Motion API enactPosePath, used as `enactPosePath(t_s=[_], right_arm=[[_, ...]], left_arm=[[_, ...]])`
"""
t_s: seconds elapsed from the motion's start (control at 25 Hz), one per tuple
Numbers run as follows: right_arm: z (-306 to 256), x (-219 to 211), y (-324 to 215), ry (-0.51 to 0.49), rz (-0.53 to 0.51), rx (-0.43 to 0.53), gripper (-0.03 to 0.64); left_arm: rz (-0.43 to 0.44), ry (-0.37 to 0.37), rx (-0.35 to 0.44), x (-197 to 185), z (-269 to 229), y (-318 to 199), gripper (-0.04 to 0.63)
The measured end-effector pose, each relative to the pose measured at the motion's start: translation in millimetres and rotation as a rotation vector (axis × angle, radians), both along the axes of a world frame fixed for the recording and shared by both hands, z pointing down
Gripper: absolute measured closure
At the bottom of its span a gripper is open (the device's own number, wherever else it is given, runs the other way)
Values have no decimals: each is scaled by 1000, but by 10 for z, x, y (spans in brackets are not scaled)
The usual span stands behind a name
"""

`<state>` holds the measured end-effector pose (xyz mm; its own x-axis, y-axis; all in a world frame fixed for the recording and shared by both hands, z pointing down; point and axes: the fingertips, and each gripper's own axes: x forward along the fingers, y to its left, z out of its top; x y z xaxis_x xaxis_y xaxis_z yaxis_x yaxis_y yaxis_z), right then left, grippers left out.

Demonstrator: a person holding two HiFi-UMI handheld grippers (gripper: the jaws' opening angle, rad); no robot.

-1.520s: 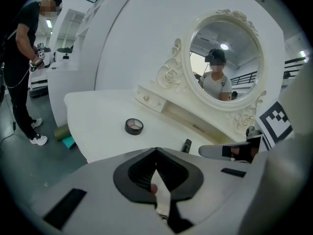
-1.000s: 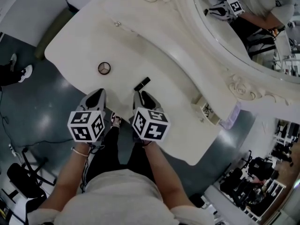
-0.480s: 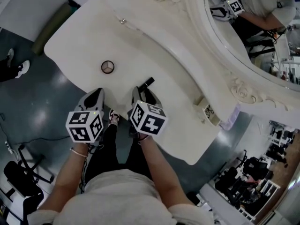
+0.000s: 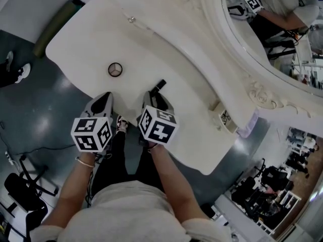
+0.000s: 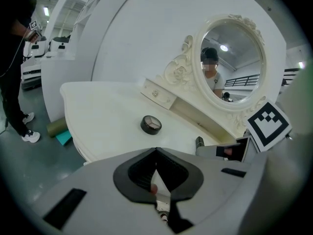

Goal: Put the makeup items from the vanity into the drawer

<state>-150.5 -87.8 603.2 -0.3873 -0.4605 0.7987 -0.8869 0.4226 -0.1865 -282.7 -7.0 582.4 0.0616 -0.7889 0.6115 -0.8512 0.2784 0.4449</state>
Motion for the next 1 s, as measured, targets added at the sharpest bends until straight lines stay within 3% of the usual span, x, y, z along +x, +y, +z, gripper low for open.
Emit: enactPosePath(t_s=[1.0], right_arm=[[-51, 445, 93, -12, -6, 1, 512]], left_arm=[[111, 4, -2, 536, 3, -123, 594]])
